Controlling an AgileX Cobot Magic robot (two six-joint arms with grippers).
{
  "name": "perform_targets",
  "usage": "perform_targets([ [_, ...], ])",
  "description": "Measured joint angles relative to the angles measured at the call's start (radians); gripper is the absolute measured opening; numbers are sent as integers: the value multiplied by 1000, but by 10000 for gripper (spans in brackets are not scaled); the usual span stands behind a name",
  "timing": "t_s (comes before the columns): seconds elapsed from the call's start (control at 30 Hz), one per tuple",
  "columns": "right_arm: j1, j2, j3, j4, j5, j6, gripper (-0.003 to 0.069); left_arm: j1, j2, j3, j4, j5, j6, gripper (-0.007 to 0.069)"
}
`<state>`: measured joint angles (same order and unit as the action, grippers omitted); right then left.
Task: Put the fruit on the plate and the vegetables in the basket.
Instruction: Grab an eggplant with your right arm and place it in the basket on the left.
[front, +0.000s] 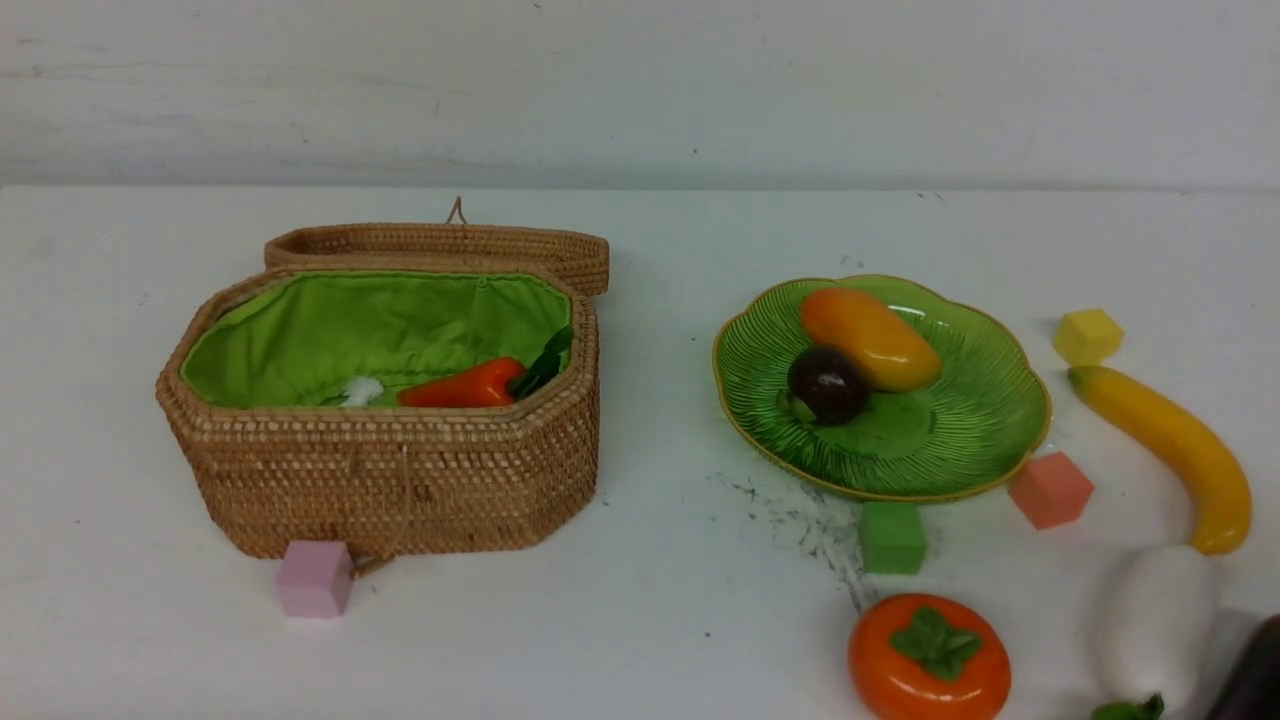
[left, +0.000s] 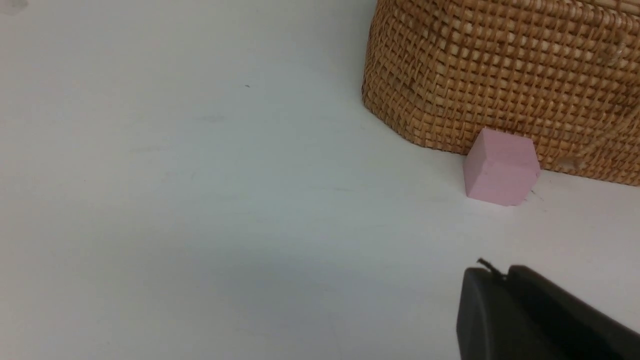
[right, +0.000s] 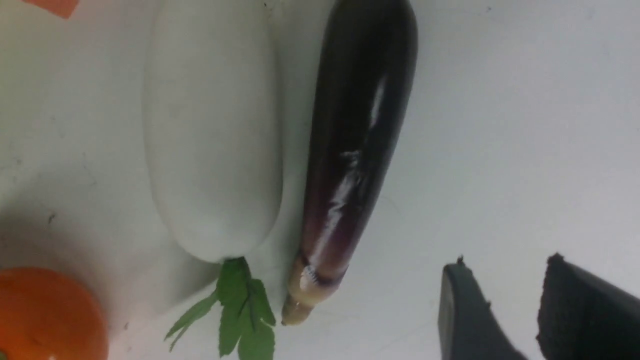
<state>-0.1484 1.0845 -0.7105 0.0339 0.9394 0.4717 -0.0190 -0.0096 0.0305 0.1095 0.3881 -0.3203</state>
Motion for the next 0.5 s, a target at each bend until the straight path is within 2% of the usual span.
perform_targets([
  [0.23, -14, 18, 0, 69, -33, -23, 258, 0, 0, 0, 0, 0, 0, 39],
  [0.5, -14, 137, 0, 67, -109, -3, 330, 0, 0, 0, 0, 0, 0, 43],
])
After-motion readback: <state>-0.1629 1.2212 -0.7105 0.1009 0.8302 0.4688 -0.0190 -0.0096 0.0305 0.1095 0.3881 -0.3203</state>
